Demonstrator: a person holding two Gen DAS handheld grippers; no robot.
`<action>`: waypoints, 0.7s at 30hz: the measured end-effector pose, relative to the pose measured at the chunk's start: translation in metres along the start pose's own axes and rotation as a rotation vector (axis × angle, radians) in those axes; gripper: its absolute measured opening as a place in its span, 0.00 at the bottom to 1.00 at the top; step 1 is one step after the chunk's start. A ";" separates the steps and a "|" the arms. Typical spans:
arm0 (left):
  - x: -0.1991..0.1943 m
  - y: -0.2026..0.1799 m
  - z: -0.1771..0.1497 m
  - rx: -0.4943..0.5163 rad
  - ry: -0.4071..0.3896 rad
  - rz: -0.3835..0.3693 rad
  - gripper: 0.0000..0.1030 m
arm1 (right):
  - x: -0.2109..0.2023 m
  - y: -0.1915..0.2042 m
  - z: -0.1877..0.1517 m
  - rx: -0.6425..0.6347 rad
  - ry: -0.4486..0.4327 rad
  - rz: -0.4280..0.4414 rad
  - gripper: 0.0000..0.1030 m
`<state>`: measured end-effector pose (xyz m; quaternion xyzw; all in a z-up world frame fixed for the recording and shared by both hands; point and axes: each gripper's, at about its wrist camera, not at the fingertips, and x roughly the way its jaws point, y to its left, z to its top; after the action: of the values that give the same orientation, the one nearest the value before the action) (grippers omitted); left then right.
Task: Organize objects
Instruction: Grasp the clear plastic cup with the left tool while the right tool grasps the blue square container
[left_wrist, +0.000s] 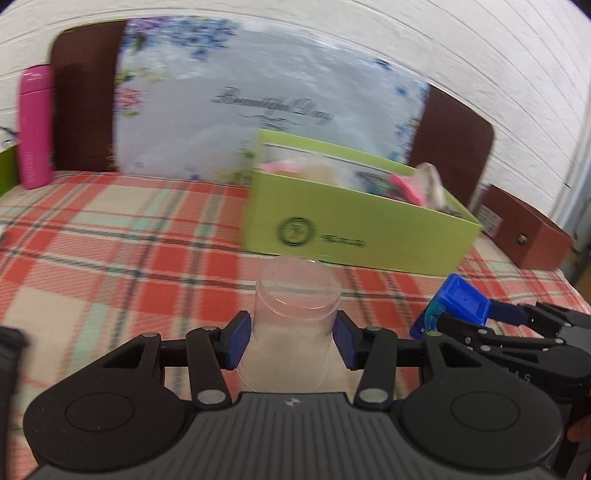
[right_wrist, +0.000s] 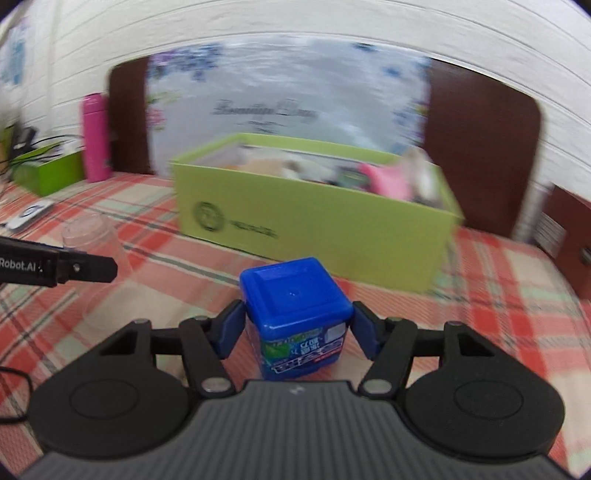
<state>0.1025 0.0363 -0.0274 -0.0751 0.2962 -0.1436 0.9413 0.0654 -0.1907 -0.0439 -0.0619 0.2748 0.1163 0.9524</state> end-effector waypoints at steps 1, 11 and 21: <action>0.004 -0.009 0.000 0.014 0.007 -0.026 0.50 | -0.006 -0.007 -0.004 0.026 0.009 -0.022 0.60; 0.011 -0.033 -0.010 0.034 0.042 -0.025 0.57 | -0.037 -0.016 -0.022 -0.042 -0.042 0.014 0.68; 0.025 -0.041 -0.009 0.066 0.067 -0.003 0.61 | -0.028 -0.023 -0.028 -0.035 -0.016 0.051 0.70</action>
<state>0.1076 -0.0114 -0.0394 -0.0394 0.3225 -0.1570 0.9326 0.0338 -0.2236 -0.0515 -0.0708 0.2665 0.1457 0.9501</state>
